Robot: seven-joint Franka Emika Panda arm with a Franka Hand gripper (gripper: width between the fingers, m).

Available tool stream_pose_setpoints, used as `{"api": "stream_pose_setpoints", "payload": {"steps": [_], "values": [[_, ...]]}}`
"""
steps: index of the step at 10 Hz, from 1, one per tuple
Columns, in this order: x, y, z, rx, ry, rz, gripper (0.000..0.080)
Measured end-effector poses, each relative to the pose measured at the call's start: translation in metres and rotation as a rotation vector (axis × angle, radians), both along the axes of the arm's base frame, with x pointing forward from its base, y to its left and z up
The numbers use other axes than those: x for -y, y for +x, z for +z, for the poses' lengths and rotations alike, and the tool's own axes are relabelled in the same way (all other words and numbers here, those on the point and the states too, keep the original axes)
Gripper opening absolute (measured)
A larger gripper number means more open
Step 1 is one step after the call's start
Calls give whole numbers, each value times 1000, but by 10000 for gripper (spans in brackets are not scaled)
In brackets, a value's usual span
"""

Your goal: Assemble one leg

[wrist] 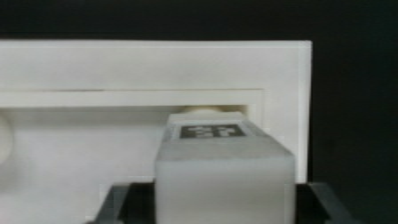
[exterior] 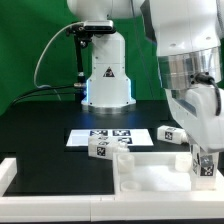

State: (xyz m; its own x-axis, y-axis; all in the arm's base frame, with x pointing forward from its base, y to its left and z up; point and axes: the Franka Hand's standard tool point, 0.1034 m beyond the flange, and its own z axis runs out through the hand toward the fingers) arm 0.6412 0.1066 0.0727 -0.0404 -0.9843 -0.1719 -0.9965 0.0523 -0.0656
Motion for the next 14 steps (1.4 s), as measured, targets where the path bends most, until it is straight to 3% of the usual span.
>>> {"api": "stream_pose_setpoints", "payload": {"steps": [3,5,6,7,8,9,13,14], "values": [[0,0,0,-20,12,-100,287],[0,-1,-1,-10,7,-34,287],[0,0,-1,-8,5,-19,469],[1,1,1,25,-8,156,587],[-3,0,2,32,-20,346,587],[-7,-1,2,35,-18,471,637],[-3,0,1,85,-45,771,649],[0,2,3,100,-89,987,649]]}}
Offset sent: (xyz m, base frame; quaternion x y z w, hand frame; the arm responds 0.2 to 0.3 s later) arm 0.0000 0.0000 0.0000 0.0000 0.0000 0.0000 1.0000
